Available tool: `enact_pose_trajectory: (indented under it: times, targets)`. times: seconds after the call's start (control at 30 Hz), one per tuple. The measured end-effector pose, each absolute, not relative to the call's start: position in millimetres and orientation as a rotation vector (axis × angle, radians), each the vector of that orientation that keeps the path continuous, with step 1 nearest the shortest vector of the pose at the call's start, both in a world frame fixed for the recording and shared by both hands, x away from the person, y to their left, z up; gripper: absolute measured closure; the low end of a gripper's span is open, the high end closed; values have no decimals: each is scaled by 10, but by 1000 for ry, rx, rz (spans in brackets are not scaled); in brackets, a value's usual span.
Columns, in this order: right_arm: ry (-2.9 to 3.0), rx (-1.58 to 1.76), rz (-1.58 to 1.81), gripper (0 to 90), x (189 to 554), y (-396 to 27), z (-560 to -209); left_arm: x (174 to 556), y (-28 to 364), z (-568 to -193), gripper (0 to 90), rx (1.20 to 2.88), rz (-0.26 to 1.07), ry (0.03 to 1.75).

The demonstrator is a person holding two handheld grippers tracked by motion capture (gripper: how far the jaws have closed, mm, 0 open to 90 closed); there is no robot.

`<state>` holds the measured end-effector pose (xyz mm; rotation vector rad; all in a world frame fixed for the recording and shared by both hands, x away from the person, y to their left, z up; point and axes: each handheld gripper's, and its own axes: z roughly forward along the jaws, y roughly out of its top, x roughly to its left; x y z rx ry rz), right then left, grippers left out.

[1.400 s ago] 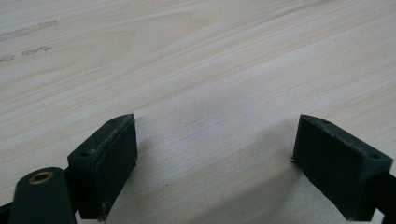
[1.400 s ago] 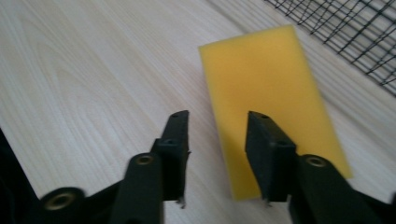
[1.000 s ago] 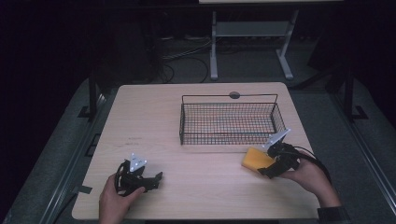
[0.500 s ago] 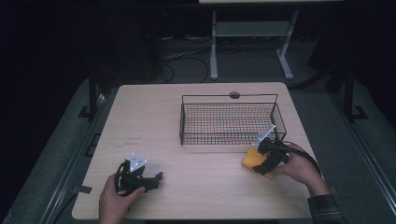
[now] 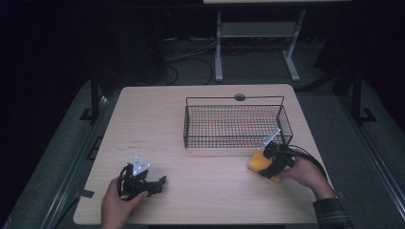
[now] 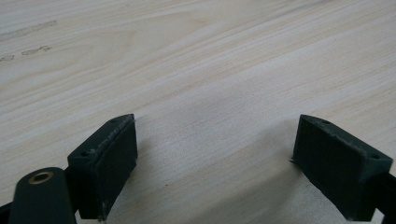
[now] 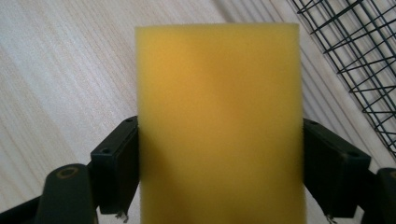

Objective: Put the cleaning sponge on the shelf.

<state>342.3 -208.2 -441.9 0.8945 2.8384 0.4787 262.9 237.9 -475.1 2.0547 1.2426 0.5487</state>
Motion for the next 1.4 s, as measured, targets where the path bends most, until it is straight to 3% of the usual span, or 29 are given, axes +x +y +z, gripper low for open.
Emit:
enact_pose_trajectory:
  times: [0.47, 1.4]
  targets:
    - [2814, 971, 514, 242, 3394, -2134, -4305, 2629, 2379, -4751, 128, 2055, 549, 1242]
    - [2755, 1010, 581, 247, 3394, -2215, -3692, 2629, 2378, -4751, 128, 2054, 549, 1243]
